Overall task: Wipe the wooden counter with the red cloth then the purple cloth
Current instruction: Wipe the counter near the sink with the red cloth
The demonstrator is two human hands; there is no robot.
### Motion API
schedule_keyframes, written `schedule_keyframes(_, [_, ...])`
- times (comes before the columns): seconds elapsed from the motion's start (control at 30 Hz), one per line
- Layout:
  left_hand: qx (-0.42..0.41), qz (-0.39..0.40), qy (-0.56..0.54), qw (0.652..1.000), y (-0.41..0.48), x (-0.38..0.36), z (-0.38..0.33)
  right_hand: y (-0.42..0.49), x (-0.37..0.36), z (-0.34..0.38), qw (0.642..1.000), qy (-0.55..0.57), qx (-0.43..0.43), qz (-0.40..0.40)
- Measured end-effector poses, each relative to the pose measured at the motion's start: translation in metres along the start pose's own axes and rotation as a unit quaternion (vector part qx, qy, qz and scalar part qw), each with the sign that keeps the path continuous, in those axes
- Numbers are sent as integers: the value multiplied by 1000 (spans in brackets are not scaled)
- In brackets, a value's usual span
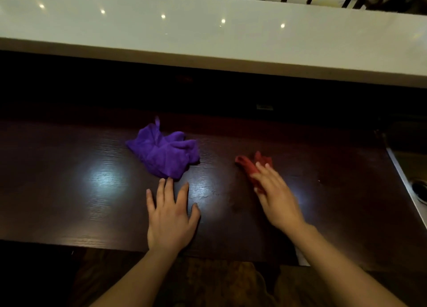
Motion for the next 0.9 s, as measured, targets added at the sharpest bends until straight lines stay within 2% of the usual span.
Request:
schedule_keyframes(0.03, [1,0,2,1000,0,0,0,9,-2,5,999,10,-36,-7])
schedule_keyframes(0.1, [1,4,3,1000,-1,1,0,8,-15,25,1000,9,-16,-4])
schedule_keyframes(0.17, [3,5,3,1000,0,1,1,-21,-31,47,995,-10,90,41])
schedule_keyframes(0.27, [2,1,0,1000,0,-1,2,-68,-37,53,966,-59,228,103])
schedule_keyframes(0.3, [1,-1,-1,1000,0,-2,3,-63,-31,43,967,-61,228,91])
schedule_keyframes(0.33, [1,-1,-1,1000,0,-2,3,-49,-25,29,977,-53,194,69])
schedule_keyframes(0.4, [1,-2,-1,1000,0,-2,2,-7,-12,1,998,-11,59,18])
schedule_keyframes(0.47, [3,-2,-2,1000,0,0,1,36,-3,-15,998,14,-56,-26])
schedule_keyframes(0.53, [6,0,-4,1000,0,1,1,63,-10,-5,994,6,-100,-45])
schedule_keyframes(0.6, [9,-2,-11,1000,0,3,0,62,-26,26,998,0,-50,-28])
schedule_keyframes(0.7, [11,-3,-17,1000,0,5,1,0,-52,71,991,-22,125,48])
schedule_keyframes(0.77, [10,0,-18,1000,0,4,1,-45,-53,73,976,-24,198,83])
schedule_keyframes(0.83, [13,2,-16,1000,-1,4,1,-45,-42,55,976,-24,201,77])
schedule_keyframes(0.9, [12,4,-15,1000,0,5,1,-10,-31,40,992,-15,115,39])
Point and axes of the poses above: each hand's wrist, its own y-axis towards the middle knuckle, its own x-axis out of the back of the hand, z = x × y, the point moved 5 cm from there along y, towards the middle knuckle, and after that the axes turned 2 degrees about -y, right-handed, at the moved point
